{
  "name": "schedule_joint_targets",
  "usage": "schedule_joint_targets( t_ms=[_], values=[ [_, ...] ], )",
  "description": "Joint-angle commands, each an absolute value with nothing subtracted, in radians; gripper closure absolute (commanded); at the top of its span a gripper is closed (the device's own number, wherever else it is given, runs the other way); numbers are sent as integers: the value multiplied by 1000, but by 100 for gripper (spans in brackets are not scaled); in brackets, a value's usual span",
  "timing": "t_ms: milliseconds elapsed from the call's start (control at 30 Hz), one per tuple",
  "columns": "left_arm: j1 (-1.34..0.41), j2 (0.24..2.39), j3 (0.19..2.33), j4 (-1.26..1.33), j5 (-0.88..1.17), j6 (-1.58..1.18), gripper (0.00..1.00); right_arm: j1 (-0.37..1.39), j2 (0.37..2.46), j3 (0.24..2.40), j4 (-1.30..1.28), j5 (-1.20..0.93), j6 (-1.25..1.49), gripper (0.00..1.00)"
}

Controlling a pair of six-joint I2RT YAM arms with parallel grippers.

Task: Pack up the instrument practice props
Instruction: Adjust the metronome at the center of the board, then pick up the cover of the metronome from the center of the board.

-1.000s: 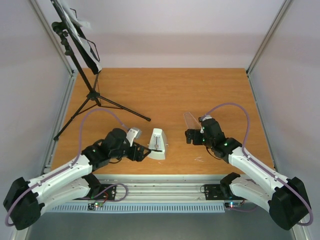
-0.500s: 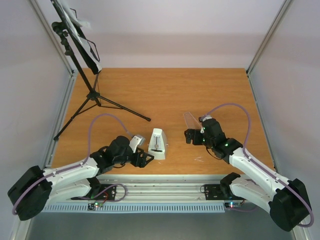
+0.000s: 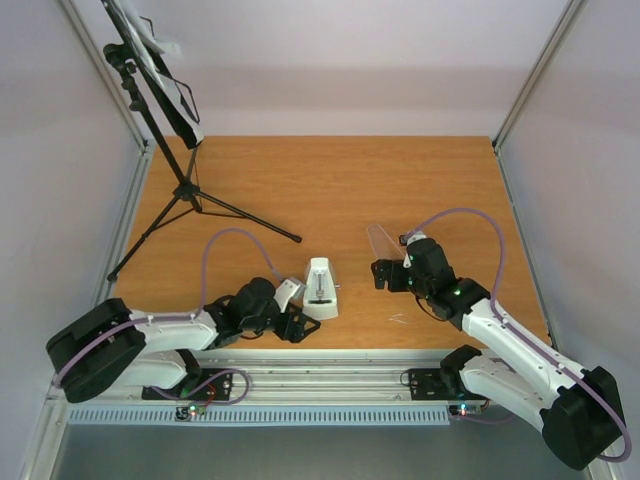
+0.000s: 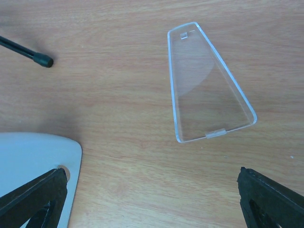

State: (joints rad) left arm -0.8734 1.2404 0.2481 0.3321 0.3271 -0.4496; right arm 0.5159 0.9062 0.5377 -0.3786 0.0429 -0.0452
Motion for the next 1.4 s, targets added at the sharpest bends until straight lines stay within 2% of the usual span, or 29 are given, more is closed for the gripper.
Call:
schedule_joint_targets(
  t_ms=[0,200,333,433,533,667,733,900,1100,1233,1367],
  values=[
    [-953,1293,311,464,308,-458,17,512,896,575,-408,67,-69,1],
    [-1021,1363,331,494,229,-496,18,512,896,574,-415,81,-70,1],
    [-1022,1287,311,427,120,-542,17,512,935,609,-462,99,-105,2],
    [-1013,1156,368,177,15,-543,15,515,998,672,-517,114,-145,8],
    [-944,1031,492,-175,-33,-540,11,516,1049,720,-532,91,-165,9],
    [-817,903,666,-492,49,-504,7,518,1166,822,-569,56,-180,9],
    [-770,873,766,-591,98,-472,6,520,1246,873,-595,61,-185,14],
    [-653,940,1013,-777,236,-332,4,520,1355,905,-571,74,-178,23],
    [-637,1009,1114,-797,205,-198,4,519,1433,923,-572,171,-194,29],
    [-637,986,1101,-781,29,-122,4,521,1495,930,-559,163,-201,34],
    [-637,942,1040,-744,-136,-55,3,521,1555,944,-540,157,-202,43]
  ],
)
